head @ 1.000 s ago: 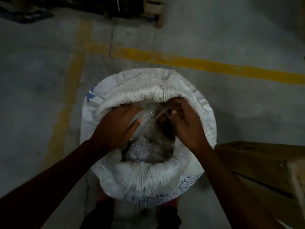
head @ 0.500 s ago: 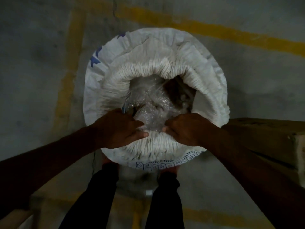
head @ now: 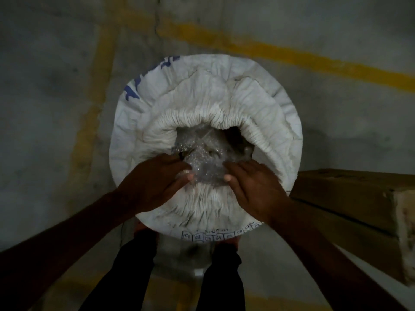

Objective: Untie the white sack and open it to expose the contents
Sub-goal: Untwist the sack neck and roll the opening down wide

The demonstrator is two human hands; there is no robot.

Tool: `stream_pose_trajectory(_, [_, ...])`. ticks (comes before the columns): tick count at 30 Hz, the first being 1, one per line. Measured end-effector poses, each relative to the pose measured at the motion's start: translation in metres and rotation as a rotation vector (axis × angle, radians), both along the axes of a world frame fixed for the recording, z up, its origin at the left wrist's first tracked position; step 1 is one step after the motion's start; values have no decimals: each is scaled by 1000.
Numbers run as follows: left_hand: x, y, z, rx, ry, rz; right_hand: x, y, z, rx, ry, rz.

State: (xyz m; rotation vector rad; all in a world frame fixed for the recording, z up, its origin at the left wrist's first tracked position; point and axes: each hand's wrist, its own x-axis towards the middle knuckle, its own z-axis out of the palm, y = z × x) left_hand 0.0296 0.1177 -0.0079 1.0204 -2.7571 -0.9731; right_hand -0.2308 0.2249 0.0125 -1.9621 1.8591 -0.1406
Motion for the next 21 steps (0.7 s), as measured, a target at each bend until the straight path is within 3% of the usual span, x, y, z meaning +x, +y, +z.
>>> stream_pose_trajectory(5, [-31, 4, 11, -67, 229, 430, 26, -11, 8, -296, -194, -301])
stream_pose_trajectory(9, [-69, 8, 0, 21, 186, 565, 42, -34, 2, -327, 3, -391])
stream_pose_trajectory(14, [-106, -20, -25, -213, -101, 589, 27, -73, -16, -254, 268, -473])
stream_pose_trajectory(21, [-106, -61, -60, -327, -105, 668, -5, -121, -47, -204, 441, -445])
